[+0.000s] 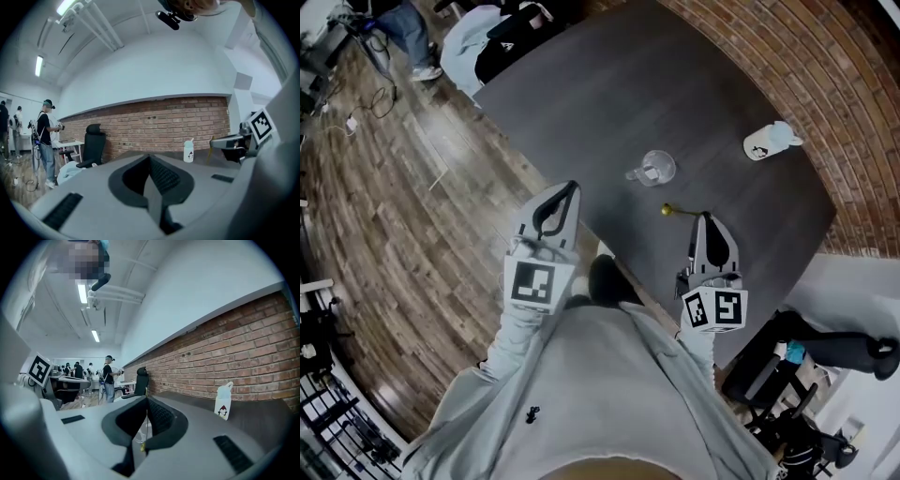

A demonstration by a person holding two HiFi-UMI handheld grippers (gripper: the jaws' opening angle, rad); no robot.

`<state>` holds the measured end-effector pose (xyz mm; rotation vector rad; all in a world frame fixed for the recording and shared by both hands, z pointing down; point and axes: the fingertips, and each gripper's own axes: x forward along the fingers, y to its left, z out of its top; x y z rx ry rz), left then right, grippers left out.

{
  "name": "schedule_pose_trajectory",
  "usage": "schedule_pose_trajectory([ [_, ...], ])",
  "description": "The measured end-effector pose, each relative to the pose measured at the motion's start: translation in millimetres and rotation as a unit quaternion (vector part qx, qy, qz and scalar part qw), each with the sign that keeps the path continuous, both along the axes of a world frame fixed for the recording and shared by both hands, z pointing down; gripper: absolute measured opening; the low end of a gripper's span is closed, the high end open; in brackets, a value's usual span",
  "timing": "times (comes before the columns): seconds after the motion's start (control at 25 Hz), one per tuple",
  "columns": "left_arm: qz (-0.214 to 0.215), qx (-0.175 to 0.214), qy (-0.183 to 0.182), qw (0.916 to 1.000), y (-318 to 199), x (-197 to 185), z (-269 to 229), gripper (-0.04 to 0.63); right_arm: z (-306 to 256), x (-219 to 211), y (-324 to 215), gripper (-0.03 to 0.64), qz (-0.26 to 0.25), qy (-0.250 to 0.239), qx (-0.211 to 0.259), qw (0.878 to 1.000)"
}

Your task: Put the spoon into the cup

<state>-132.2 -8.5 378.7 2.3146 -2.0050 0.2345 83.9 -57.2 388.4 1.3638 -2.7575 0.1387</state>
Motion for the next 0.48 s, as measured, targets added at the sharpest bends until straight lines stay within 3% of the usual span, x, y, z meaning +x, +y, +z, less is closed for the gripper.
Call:
schedule_pose_trajectory([
  [0.48,0.040,0.005,-0.019,0.9990,-104.0,35.2,-19.4,0.019,-18.1,7.0,-79.7,0.019,-0.005,-0.028,0.006,1.000],
])
